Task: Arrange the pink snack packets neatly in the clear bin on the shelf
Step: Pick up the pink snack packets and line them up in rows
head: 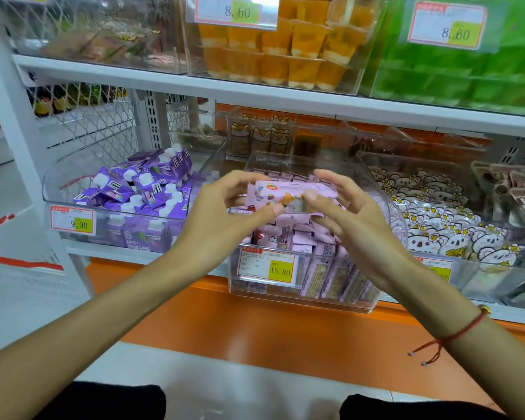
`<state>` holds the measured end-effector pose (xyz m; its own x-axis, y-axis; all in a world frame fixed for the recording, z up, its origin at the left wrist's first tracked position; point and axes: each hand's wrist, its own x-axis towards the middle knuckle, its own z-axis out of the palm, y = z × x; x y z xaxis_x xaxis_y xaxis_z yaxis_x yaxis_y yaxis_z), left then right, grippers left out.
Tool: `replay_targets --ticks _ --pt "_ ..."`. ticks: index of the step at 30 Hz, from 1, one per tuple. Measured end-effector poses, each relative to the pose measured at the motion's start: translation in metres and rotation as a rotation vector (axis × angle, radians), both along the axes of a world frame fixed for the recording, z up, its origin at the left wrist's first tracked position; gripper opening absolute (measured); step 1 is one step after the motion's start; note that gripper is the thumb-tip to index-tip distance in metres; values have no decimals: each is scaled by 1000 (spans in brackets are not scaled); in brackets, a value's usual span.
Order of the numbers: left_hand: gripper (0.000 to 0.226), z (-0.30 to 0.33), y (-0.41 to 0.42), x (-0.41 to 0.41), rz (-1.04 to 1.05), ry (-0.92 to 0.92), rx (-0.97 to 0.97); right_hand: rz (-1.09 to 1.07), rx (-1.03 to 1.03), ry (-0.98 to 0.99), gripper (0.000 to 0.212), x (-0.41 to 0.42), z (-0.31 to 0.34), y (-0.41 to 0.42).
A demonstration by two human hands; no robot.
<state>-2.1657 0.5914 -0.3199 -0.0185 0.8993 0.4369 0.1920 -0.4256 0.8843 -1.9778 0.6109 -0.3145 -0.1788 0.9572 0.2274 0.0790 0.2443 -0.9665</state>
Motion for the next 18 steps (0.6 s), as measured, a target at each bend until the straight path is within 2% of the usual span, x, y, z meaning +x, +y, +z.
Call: replay_targets --ticks 3,6,7,9,11,13,16,18 --pt "34 0 -2 2 -63 37 89 -13 226 -284 43 2 -1 -3" --pt "50 -4 2 1 -67 93 97 -203 537 -632 39 6 -1 -1" --pt "56 -5 4 0 -58 120 94 -260 609 -690 38 6 0 0" --pt "56 -8 7 -3 8 257 118 -347 599 -631 32 6 1 1" --pt "41 -10 7 -7 92 506 181 -288 411 -334 27 4 2 1" --pt "25 -15 6 -11 70 772 220 -167 178 -69 31 -1 0 1" --pt "18 -21 6 -15 37 1121 305 -50 104 3 39 -11 -10 0" --pt "20 -20 7 -17 64 1211 349 -20 165 -30 56 -17 -15 0"
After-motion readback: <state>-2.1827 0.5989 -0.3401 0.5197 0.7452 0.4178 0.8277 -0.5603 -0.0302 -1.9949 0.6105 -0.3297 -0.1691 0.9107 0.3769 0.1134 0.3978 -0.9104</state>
